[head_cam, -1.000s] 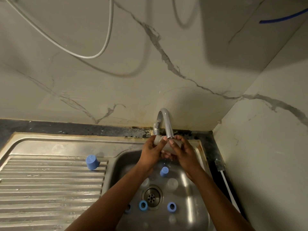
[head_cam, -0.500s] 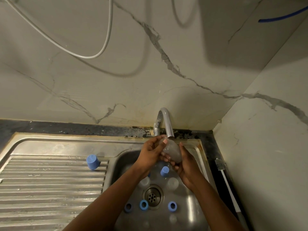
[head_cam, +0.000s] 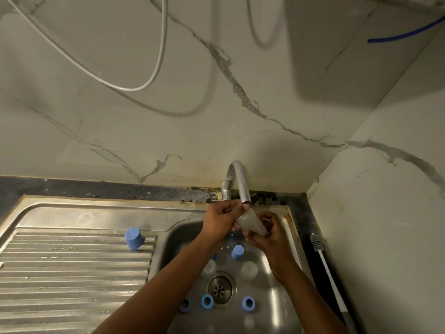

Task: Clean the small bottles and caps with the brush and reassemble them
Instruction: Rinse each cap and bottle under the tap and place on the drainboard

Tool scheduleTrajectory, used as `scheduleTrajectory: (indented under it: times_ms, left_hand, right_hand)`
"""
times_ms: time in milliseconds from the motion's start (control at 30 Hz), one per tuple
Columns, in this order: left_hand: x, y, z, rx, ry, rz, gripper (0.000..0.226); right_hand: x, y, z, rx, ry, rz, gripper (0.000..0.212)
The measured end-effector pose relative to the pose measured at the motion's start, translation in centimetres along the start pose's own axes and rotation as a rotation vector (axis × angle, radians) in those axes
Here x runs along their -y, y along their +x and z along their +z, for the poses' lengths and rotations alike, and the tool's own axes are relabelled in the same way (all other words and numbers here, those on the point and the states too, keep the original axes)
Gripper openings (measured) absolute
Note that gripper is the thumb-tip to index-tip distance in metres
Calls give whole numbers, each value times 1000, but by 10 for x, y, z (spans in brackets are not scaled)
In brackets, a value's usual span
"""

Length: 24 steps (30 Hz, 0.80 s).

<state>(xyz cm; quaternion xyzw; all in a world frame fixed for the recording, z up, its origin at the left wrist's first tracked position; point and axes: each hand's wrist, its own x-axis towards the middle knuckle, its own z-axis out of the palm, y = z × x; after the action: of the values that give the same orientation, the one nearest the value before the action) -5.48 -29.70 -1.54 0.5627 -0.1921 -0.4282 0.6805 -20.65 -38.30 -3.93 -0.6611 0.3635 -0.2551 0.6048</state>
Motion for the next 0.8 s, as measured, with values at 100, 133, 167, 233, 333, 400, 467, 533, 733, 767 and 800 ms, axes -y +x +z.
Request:
scheduleTrajectory:
  times_ms: [100,133,167,233,333,400,467,533,733,767,800]
  left_hand:
    - [-1,-4,-2,102,-51,25,27]
    - [-1,-5,-3,116,-9,33,27]
    - [0,-5,-4,127,56,47,28]
    - [1,-6,-10,159,185,86,28]
    - [1,-9,-18,174,233,76,32]
    - [0,-14,-22,135,203,71,33]
    - [-1,-17,-28,33,176,78,33]
    - [0,-18,-36,-92,219,106,31]
    - [-1,-25,-56,-203,324,144,18]
    - [-1,-27,-57,-200,332,143,13]
    - [-1,-29,-58,-198,334,142,10]
  right_hand:
    - [2,1,1,61,-191,-19,54]
    - [3,2,2,101,-232,-23,54]
    - [5,3,3,139,-268,-30,55]
    - [6,8,6,160,-380,-59,64]
    - [7,19,8,142,-549,-83,71]
    - [11,23,12,147,-548,-68,75]
    - [13,25,18,94,-506,-54,77]
    - [14,26,24,39,-501,-8,77]
    - [19,25,33,33,-518,32,78]
    - [20,26,34,69,-530,25,81]
    - [20,27,35,115,-533,16,84]
